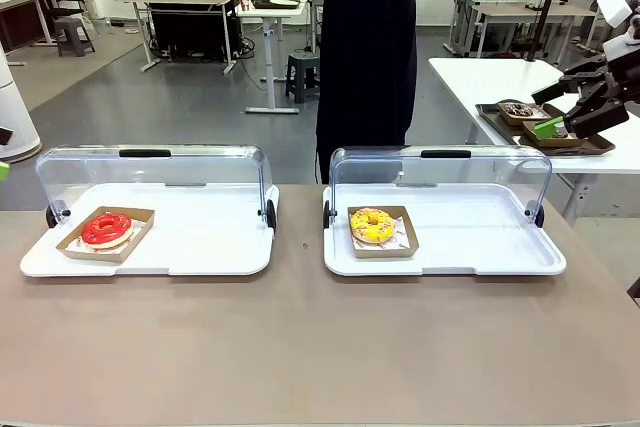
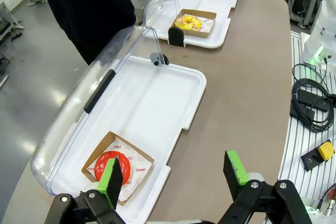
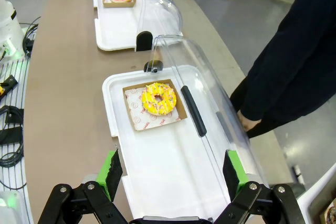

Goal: Provide the desired donut to the person.
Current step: Place the picked Paper togo box onto the Handle tray extended by the person.

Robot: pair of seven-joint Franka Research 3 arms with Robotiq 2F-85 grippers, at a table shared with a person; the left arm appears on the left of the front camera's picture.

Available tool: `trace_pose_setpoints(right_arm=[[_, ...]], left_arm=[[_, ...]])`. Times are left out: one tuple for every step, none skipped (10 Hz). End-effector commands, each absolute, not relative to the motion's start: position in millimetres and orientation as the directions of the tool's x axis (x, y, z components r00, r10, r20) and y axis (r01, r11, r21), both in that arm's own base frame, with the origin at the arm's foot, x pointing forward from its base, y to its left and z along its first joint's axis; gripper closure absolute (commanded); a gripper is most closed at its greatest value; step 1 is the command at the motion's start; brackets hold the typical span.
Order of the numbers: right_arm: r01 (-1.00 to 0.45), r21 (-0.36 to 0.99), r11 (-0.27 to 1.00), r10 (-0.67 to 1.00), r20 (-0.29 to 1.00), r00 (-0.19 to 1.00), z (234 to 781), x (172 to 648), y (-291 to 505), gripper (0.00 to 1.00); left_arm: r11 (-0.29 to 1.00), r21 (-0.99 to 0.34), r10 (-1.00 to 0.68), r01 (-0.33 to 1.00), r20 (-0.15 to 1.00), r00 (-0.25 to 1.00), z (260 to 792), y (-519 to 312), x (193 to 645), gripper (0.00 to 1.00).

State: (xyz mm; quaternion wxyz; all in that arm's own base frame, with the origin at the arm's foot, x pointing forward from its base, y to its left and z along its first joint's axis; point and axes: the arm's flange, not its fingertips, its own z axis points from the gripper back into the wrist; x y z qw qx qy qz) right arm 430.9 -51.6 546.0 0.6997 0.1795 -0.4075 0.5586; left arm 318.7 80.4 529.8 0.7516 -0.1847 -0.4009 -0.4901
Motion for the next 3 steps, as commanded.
trace_pose_setpoints(right_arm=[[-0.930, -0.208, 0.302, 0.635, 0.772, 0.033, 544.5, 431.4, -51.9, 0.00], [-0.930, -0.208, 0.302, 0.635, 0.772, 0.033, 544.5, 431.4, -51.9, 0.00], [-0.930, -0.208, 0.302, 0.635, 0.772, 0.033, 544.5, 431.4, -51.9, 0.00]], left_arm=[[0.457, 0.126, -0.586, 0.880, 0.787, 0.192, 529.3, 78.9, 318.6, 0.00], [0.457, 0.126, -0.586, 0.880, 0.787, 0.192, 529.3, 78.9, 318.6, 0.00], [0.457, 0.126, -0.586, 0.880, 0.787, 0.192, 529.3, 78.9, 318.6, 0.00]])
